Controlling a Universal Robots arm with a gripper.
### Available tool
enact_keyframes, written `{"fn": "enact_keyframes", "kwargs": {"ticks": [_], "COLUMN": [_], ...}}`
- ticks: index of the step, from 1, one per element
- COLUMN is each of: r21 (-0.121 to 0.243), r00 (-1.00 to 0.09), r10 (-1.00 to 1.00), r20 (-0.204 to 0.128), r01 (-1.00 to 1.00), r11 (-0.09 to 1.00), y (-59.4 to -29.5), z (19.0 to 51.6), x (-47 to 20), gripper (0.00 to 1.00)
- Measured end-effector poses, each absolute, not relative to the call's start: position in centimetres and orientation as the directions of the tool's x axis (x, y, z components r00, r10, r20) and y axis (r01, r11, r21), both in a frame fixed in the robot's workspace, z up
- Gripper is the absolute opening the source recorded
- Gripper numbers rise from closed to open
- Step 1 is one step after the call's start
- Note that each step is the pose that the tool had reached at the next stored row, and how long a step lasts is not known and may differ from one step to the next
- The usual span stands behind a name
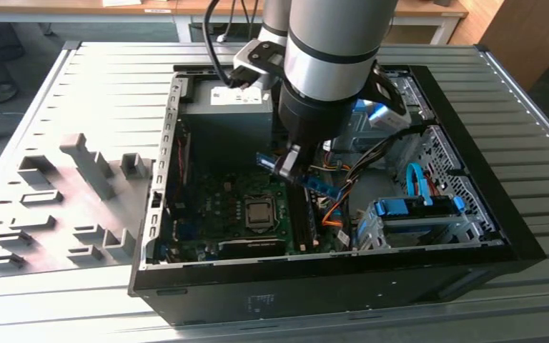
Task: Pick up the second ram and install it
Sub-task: 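Insert the second ram into the second slot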
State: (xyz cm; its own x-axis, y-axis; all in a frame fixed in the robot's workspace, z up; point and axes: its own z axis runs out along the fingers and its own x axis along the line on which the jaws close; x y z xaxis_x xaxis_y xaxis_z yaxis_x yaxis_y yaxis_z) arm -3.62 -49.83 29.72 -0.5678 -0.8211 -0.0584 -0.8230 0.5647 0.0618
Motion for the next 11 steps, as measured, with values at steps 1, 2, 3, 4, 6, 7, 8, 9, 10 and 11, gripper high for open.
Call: {"fn": "enact_keyframes", "kwargs": {"ticks": [1,2,3,4,6,7,8,9,10,11], "r21": [0.062,0.062,0.062,0.062,0.062,0.062,0.062,0.062,0.062,0.062], "r00": [-0.574,-0.581,-0.587,-0.594,-0.607,-0.614,-0.62,-0.626,-0.632,-0.638], "r10": [-0.817,-0.812,-0.807,-0.802,-0.792,-0.787,-0.783,-0.778,-0.773,-0.768], "r20": [-0.058,-0.058,-0.058,-0.058,-0.058,-0.058,-0.058,-0.058,-0.058,-0.058], "r01": [-0.819,-0.814,-0.809,-0.804,-0.794,-0.79,-0.785,-0.78,-0.775,-0.77], "r11": [0.571,0.578,0.584,0.591,0.604,0.611,0.617,0.623,0.629,0.635], "y": [-49.83,-49.83,-49.83,-49.83,-49.83,-49.83,-49.83,-49.83,-49.83,-49.83], "z": [29.71,29.71,29.71,29.71,29.7,29.7,29.7,29.69,29.69,29.69], "x": [-3.62,-3.62,-3.62,-3.62,-3.62,-3.62,-3.62,-3.62,-3.62,-3.62], "gripper": [0.14,0.14,0.14,0.14,0.14,0.14,0.14,0.14,0.14,0.14]}}
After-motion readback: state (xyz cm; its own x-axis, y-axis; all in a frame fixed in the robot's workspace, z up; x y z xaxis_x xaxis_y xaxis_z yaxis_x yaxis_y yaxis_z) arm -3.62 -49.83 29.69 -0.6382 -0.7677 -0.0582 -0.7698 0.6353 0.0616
